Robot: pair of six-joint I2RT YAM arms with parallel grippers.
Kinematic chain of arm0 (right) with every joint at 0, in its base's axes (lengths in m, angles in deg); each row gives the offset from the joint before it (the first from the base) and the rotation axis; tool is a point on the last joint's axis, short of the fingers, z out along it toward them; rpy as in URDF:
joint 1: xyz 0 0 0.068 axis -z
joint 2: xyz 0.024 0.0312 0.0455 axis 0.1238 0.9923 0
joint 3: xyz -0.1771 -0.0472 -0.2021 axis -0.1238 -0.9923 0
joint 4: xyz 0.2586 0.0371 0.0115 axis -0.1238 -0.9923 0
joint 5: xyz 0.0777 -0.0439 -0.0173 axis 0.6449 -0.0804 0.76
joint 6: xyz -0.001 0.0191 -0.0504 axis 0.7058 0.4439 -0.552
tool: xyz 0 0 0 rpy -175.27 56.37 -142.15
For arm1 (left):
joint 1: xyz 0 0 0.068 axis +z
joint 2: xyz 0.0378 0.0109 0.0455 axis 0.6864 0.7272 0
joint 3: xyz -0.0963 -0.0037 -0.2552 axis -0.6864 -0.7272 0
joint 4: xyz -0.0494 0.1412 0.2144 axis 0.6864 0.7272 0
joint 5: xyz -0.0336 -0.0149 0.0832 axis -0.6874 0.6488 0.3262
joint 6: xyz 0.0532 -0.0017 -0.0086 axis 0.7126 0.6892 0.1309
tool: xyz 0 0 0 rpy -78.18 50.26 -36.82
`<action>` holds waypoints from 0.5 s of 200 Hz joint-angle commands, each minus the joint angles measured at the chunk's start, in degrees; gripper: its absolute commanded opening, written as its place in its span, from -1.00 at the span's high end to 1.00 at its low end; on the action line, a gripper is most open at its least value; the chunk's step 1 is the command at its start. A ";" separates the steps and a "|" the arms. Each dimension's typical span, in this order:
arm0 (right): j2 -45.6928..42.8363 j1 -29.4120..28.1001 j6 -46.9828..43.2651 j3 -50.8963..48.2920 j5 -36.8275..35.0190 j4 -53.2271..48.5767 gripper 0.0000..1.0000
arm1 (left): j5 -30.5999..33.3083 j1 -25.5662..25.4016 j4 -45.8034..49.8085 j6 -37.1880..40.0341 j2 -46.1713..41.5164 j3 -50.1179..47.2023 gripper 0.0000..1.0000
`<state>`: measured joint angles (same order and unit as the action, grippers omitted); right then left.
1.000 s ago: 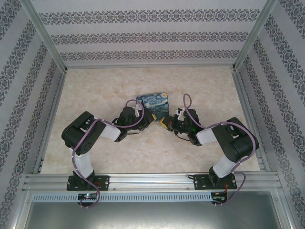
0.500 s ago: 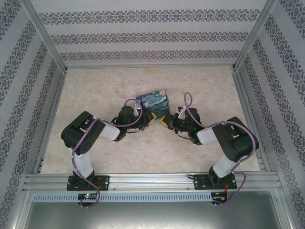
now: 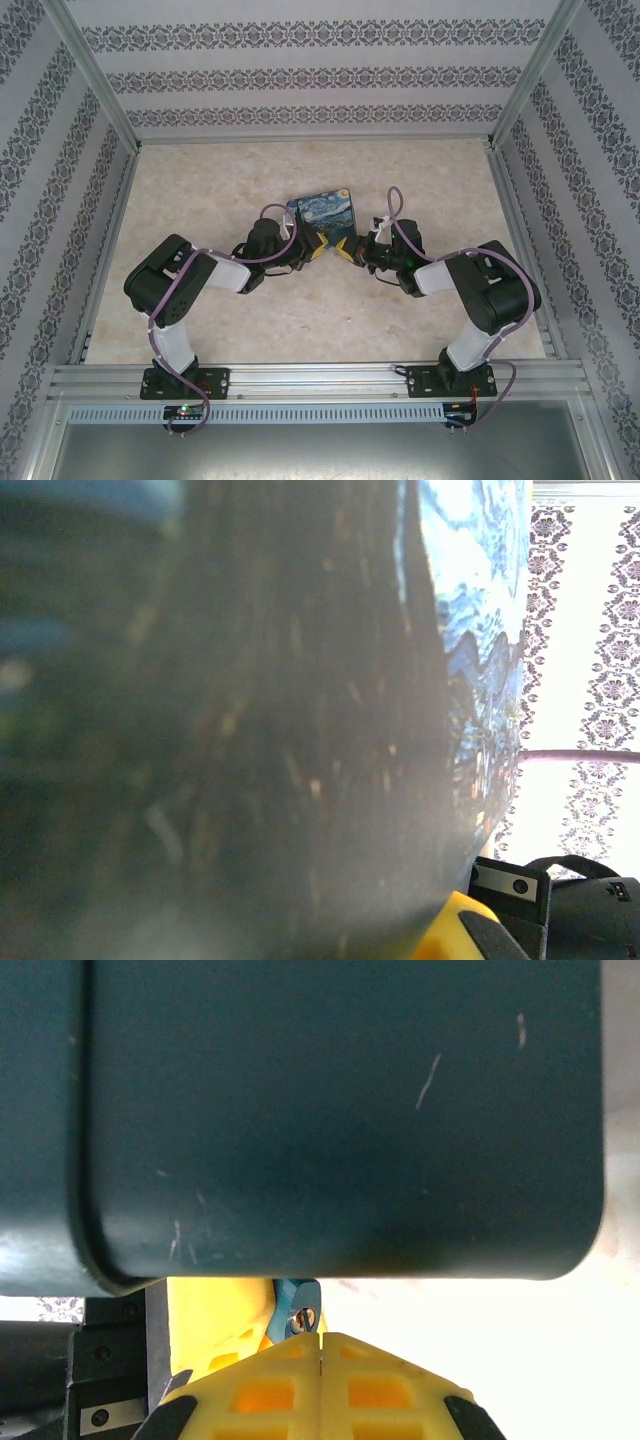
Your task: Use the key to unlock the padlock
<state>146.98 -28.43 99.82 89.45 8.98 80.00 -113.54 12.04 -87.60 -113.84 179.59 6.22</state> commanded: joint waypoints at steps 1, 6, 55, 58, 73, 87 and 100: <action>1.03 0.24 -3.72 2.25 1.96 2.45 1.00 | -7.43 -1.16 -3.58 -2.73 -1.96 2.34 1.00; 1.16 0.34 -3.94 2.23 2.13 2.64 1.00 | -7.46 -1.13 -4.06 -3.00 -1.87 2.40 1.00; 2.96 2.07 -2.56 2.23 3.46 4.76 1.00 | -8.02 -1.38 -6.77 -5.70 -1.83 3.07 1.00; 3.05 2.08 -2.33 2.23 3.48 4.95 1.00 | -8.04 -1.40 -6.77 -5.76 -1.91 3.07 1.00; 3.59 2.22 -0.49 2.31 3.81 6.34 1.00 | -8.22 -1.47 -6.95 -5.88 -2.01 3.39 1.00; 4.11 2.20 1.41 2.32 4.06 7.77 1.00 | -8.22 -1.66 -7.11 -6.14 -2.09 3.59 1.00; 4.79 2.20 3.43 2.10 4.24 9.89 1.00 | -8.26 -1.74 -7.27 -6.15 -2.01 3.83 1.00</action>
<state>149.82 -25.94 99.71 90.24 12.63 83.93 -114.31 12.04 -87.69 -118.10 179.59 7.07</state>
